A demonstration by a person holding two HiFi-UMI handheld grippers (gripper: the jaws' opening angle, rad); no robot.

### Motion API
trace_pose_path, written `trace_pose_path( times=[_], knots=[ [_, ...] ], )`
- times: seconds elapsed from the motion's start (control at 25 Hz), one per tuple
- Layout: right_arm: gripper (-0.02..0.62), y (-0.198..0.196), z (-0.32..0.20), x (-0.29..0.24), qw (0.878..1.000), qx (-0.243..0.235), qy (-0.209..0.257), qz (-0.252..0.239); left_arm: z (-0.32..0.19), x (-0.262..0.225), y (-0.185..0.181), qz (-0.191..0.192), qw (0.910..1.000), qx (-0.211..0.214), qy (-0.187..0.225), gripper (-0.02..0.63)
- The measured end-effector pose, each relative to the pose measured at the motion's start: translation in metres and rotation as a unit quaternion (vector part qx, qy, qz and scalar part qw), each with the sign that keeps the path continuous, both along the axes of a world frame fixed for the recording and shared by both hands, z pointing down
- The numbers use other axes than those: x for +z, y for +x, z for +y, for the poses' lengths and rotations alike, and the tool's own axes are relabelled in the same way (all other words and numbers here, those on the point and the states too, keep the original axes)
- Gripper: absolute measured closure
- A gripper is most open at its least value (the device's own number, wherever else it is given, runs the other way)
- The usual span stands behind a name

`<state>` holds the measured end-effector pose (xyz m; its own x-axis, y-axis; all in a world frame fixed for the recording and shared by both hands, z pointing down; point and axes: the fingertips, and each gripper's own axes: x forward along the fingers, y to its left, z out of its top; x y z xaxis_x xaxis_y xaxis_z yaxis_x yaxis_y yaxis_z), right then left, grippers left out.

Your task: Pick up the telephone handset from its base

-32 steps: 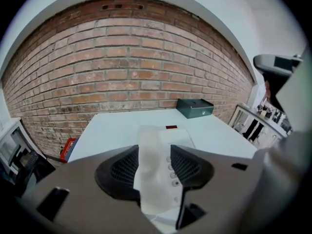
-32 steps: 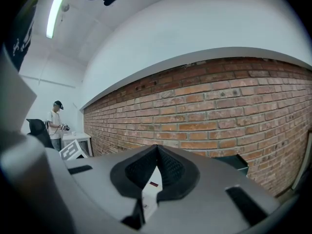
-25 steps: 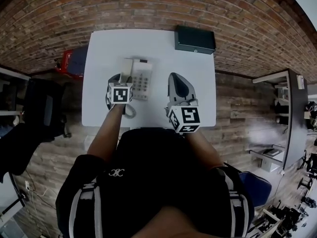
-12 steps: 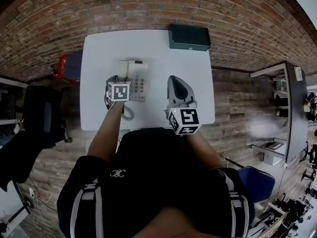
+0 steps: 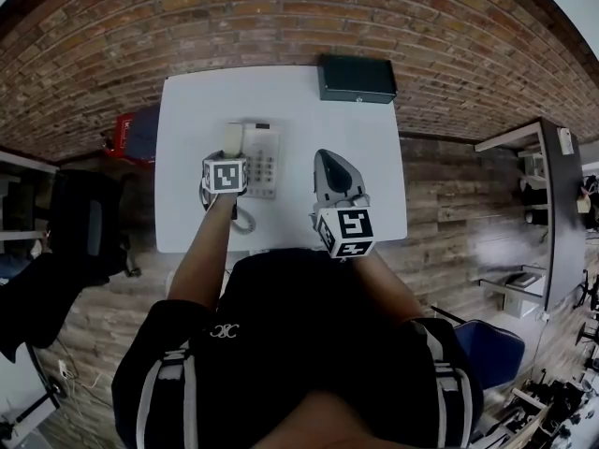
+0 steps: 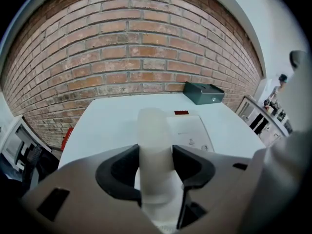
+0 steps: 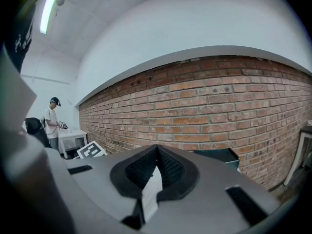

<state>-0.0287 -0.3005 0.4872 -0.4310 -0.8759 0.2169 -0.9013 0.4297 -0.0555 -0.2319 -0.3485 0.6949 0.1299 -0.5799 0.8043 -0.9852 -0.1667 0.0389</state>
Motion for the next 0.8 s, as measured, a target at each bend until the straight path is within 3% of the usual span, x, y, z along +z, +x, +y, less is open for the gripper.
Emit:
trace_pose_path(
  times=[0.32,0.8],
  knots=[
    [0.597,0.002,0.0,0.001,1.0,-0.001,0.003,0.005,0.011,-0.027,-0.001,0.006,0.9993,-0.003,0.036,0.397],
    [0.597,-0.024,-0.001,-0.008,0.999,-0.04,0.017,-0.008,0.032,-0.112,-0.016,0.021,0.9889,-0.03,0.144,0.396]
  ],
)
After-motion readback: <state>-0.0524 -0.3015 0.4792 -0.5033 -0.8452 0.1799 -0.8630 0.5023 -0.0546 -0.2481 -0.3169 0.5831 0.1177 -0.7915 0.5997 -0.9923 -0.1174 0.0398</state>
